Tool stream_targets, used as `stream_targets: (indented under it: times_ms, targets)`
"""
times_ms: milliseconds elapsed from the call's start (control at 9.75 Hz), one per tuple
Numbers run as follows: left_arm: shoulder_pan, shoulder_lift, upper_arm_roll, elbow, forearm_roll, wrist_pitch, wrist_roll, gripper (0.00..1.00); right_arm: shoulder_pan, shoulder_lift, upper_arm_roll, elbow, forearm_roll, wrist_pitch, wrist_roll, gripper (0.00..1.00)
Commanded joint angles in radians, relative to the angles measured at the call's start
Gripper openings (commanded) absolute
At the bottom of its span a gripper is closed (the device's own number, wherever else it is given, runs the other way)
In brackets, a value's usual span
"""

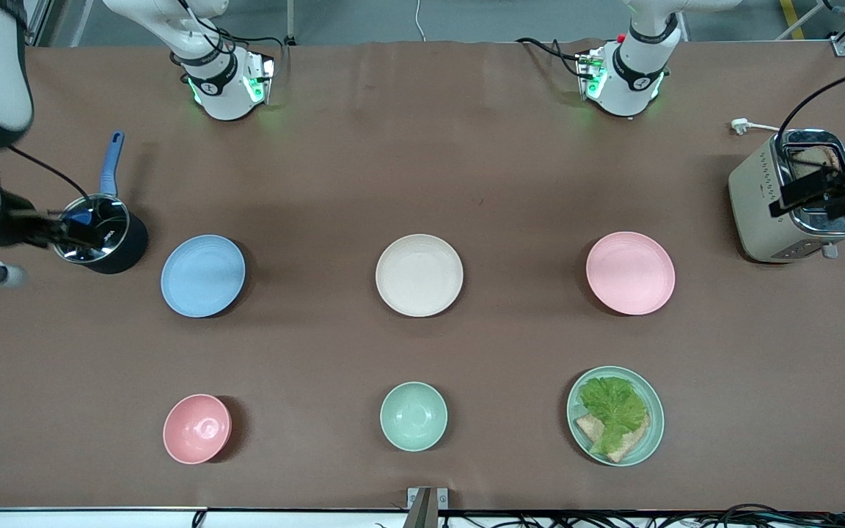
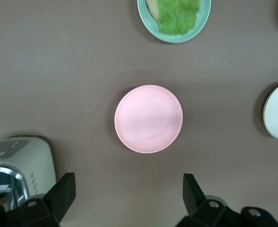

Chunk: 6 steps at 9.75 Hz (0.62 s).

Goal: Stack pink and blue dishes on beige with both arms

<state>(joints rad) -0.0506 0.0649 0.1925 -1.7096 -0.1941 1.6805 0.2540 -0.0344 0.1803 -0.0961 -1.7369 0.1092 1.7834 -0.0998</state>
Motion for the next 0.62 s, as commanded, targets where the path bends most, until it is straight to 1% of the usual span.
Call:
stream_targets:
  times_ms: [0,103,205,308,410,513]
  targets:
    - [-0.002,0.025,0.021,-0.195,-0.033,0.208,0.102,1.00,-0.024,0.045,-0.068,-0.143,0.090,0.153,-0.185,1.00]
    - [0.001,0.065,0.031,-0.226,-0.048,0.235,0.158,0.93,-0.042,0.091,-0.086,-0.191,0.157,0.227,-0.304,1.00]
    - [0.003,0.125,0.036,-0.229,-0.082,0.257,0.191,0.93,-0.048,0.143,-0.096,-0.226,0.243,0.281,-0.389,1.00]
    - [0.005,0.171,0.036,-0.252,-0.091,0.290,0.218,0.90,-0.053,0.204,-0.099,-0.249,0.294,0.344,-0.441,1.00]
    - [0.005,0.208,0.036,-0.284,-0.144,0.379,0.228,0.90,-0.048,0.238,-0.099,-0.280,0.363,0.396,-0.504,0.98]
    - [-0.002,0.267,0.033,-0.298,-0.224,0.424,0.270,0.87,-0.045,0.257,-0.099,-0.305,0.438,0.419,-0.565,0.92]
